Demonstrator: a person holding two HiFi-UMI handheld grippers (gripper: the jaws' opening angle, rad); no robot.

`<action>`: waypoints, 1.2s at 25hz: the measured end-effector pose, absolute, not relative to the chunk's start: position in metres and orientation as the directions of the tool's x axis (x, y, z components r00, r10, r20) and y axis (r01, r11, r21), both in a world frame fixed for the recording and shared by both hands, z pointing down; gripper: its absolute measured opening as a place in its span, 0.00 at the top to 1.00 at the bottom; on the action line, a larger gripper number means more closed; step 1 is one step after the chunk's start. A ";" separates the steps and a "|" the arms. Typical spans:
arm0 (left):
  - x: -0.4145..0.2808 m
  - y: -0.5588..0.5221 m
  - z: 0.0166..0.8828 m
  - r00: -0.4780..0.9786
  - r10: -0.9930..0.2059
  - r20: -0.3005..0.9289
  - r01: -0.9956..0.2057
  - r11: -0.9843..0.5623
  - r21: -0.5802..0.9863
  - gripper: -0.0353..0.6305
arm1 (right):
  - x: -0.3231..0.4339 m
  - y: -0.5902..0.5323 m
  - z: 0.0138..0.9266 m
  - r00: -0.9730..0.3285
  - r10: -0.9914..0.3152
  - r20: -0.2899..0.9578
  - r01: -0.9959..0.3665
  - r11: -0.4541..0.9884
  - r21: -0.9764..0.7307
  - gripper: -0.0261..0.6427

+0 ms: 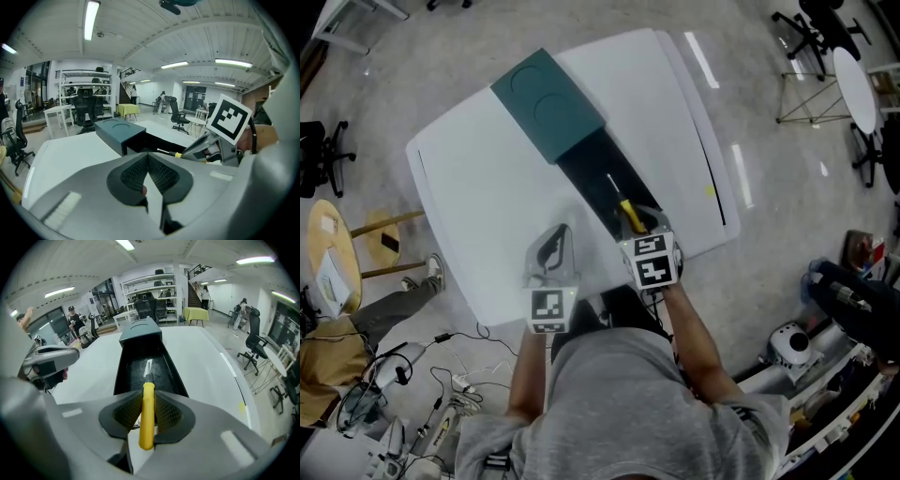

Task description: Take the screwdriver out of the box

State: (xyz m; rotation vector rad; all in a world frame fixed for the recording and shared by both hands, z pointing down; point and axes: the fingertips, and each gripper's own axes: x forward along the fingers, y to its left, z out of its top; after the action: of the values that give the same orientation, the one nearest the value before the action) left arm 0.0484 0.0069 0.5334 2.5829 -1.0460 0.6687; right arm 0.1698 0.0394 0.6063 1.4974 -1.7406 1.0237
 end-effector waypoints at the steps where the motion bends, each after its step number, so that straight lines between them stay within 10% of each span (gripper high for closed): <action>1: 0.048 0.008 0.530 0.632 -0.585 0.508 -0.709 -0.701 0.076 0.93 | 0.170 0.039 0.603 -0.167 -0.514 0.841 -0.985 0.059 -0.160 0.84; 30: -0.007 0.032 0.427 0.566 -0.760 0.320 -0.793 -0.608 -0.042 0.93 | 0.116 0.044 0.476 -0.249 -0.699 0.670 -0.967 0.220 -0.129 0.84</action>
State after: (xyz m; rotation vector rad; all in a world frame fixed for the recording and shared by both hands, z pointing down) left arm -0.0070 0.0324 0.4266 2.6843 -1.3360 0.4707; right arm 0.1162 0.0435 0.4760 1.5332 -2.0241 0.7446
